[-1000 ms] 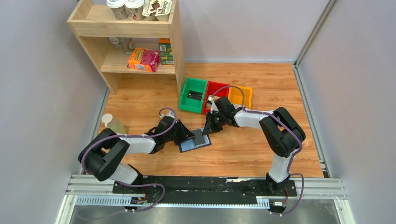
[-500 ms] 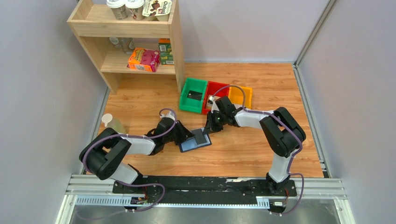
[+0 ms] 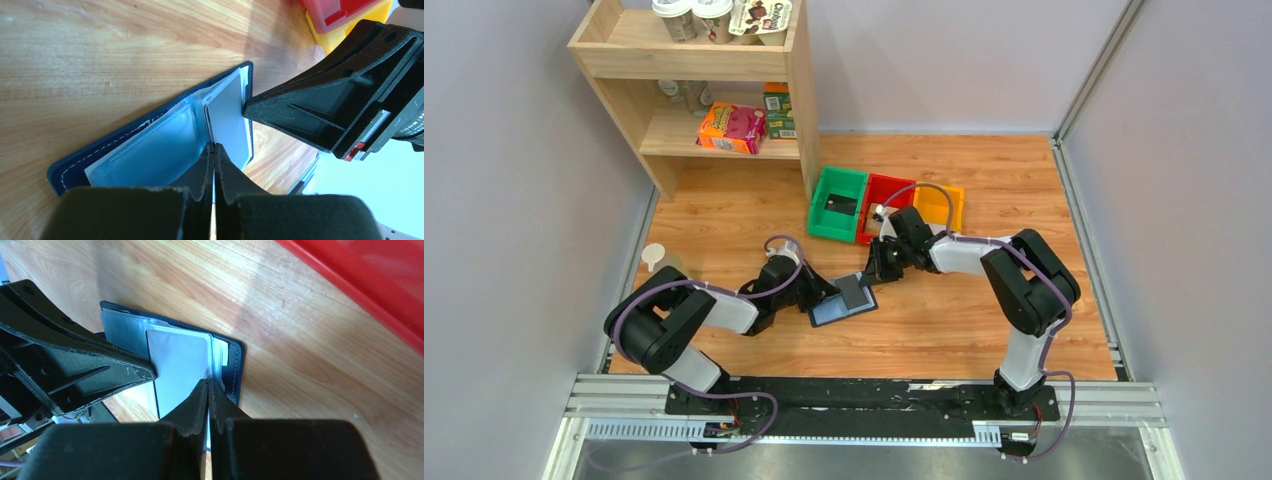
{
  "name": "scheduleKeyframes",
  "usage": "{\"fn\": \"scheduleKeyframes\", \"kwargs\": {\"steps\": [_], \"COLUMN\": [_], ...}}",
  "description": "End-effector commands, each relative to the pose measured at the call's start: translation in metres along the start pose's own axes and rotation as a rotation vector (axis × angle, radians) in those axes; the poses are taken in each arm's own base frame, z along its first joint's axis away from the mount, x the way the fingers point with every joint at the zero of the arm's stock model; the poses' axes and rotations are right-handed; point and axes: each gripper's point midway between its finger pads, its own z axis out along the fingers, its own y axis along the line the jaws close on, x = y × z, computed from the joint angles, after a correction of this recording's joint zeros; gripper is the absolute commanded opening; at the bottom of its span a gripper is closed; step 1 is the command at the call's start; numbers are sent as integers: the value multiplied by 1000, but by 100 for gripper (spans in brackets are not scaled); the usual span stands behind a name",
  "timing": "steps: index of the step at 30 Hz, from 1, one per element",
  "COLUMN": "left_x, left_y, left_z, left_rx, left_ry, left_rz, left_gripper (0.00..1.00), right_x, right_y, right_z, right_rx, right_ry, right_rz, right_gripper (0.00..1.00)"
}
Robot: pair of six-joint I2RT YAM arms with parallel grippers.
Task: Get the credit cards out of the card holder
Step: Remove the credit card from the card holder.
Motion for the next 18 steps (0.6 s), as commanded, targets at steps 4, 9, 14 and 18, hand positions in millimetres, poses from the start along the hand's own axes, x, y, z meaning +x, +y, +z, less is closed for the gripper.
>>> {"fn": "scheduleKeyframes", "kwargs": {"steps": [4,9,14,18], "left_x": [0,3,6,8], "left_y": [-21,-9,4,13], "left_z": [-14,-20,-25,-28], "left_rx": [104,55,12,-22], "left_ry": [-33,-32,-31,-32], "left_rz": [-39,-47,-57,-69], "left_gripper": [0,0,0,0], "right_x": [54,56,52,50], "right_y": [-54,-61,-61,-58], "right_z": [19,18,15,14], "right_rx": [145,168,177,168], "right_ry": [129,129,111,107], "right_rz": [95,111,109,107], "right_gripper": [0,0,0,0]}}
